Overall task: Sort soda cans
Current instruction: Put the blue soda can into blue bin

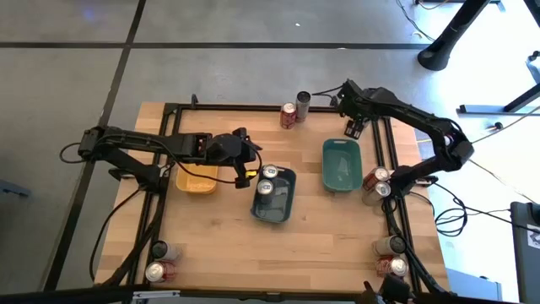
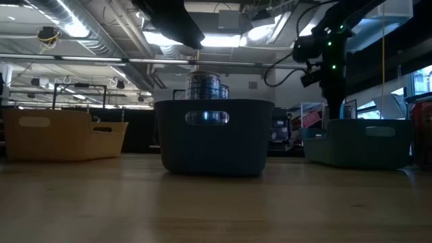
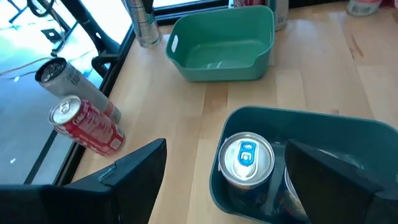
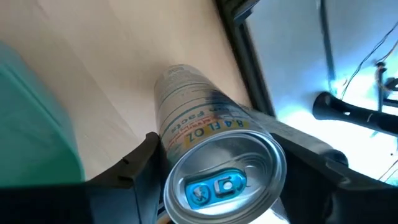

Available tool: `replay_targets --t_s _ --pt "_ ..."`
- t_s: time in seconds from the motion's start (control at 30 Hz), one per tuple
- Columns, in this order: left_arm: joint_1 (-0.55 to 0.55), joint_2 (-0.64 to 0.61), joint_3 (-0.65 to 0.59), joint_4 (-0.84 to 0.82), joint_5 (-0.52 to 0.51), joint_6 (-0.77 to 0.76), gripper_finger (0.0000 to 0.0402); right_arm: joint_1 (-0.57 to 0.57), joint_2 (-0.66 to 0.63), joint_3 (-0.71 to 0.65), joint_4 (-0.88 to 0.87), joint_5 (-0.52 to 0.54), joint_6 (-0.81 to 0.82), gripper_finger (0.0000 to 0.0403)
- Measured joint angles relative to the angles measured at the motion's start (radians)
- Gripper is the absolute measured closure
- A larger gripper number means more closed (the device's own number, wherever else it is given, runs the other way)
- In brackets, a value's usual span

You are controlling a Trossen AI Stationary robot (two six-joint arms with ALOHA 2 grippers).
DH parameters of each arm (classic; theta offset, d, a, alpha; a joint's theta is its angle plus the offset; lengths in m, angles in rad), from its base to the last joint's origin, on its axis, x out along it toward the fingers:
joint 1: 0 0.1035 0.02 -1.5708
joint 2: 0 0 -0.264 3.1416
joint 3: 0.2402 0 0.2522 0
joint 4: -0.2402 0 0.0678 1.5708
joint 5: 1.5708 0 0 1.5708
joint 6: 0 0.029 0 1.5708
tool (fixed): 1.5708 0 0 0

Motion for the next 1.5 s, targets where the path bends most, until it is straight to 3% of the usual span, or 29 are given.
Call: replay_targets --t_s 0.4,0.83,1.03,1.17,1.5 --pt "0.059 0.0 0.0 0.102 0.0 0.006 0.0111 0.192 -0.116 0.021 0.022 -0.015 0.035 0.0162" --pt "0.076 0.013 0.0 0.167 0.001 -0.057 0.0121 0.446 -0.116 0.24 0.012 -0.293 0.19 0.0162" --pt "0.092 0.085 0.0 0.215 0.015 -0.093 0.0141 0.563 -0.113 0.241 0.105 -0.33 0.231 0.0162" --pt "0.091 0.12 0.0 0.279 0.027 -0.111 0.0178 0.616 -0.108 0.241 0.162 -0.33 0.24 0.0162" --pt "0.091 0.147 0.0 0.326 0.03 -0.104 0.0329 0.648 -0.091 0.241 0.231 -0.337 0.253 0.0162"
